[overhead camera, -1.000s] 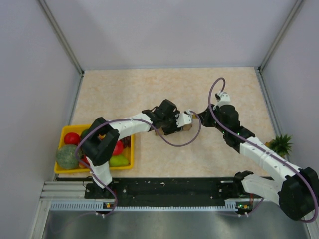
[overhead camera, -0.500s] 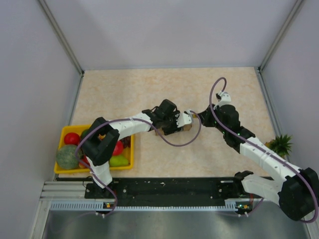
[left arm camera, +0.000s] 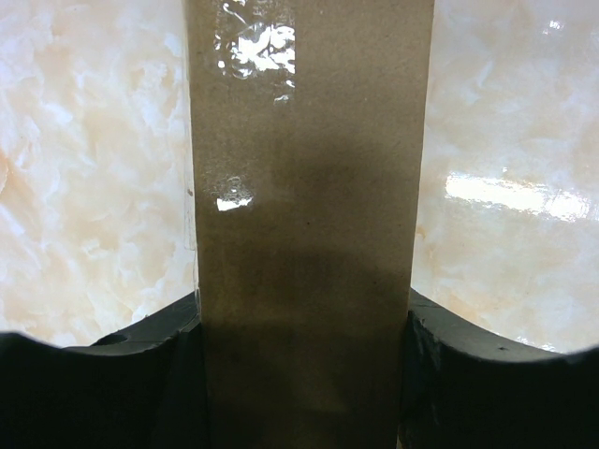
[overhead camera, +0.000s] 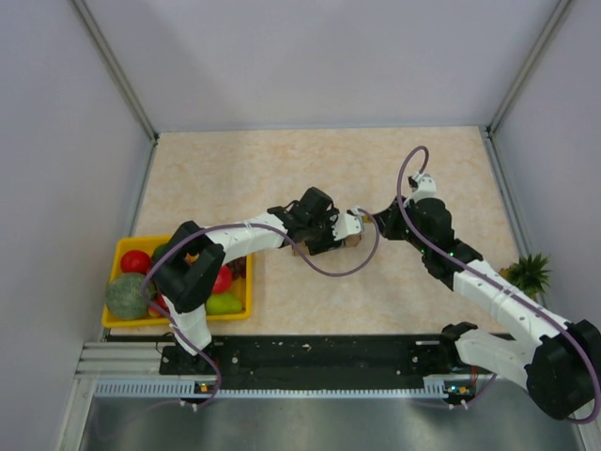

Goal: Unpack the express box

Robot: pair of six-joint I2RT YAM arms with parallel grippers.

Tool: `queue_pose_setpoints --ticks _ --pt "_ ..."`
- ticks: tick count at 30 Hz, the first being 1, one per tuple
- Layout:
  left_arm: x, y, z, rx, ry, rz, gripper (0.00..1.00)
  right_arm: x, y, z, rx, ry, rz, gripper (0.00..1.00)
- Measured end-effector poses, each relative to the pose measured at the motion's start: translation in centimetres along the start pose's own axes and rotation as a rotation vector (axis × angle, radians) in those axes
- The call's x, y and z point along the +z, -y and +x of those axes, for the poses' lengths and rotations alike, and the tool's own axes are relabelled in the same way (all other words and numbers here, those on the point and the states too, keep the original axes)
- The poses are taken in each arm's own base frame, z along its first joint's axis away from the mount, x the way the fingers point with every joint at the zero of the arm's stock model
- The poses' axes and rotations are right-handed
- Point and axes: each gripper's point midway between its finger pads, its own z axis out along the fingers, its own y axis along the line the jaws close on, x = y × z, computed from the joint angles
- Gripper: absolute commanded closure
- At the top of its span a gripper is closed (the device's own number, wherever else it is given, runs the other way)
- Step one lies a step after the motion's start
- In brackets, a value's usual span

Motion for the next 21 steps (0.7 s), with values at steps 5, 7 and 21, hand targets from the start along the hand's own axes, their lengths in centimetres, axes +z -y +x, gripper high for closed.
queue_pose_setpoints --ticks 5,7,21 --pt "0.00 0.02 0.00 0.001 0.000 0.000 0.67 0.14 -0.15 0.37 0.009 -0.016 -0.009 1.00" --pt "0.00 0.02 0.00 0.000 0.000 0.000 0.67 0.23 -0.13 0.49 0.013 -0.020 -0.009 1.00" --pt "-0.02 -0.06 0.10 -0.001 -0.004 -0.003 0.67 0.49 -0.02 0.36 0.016 -0.014 -0.005 1.00"
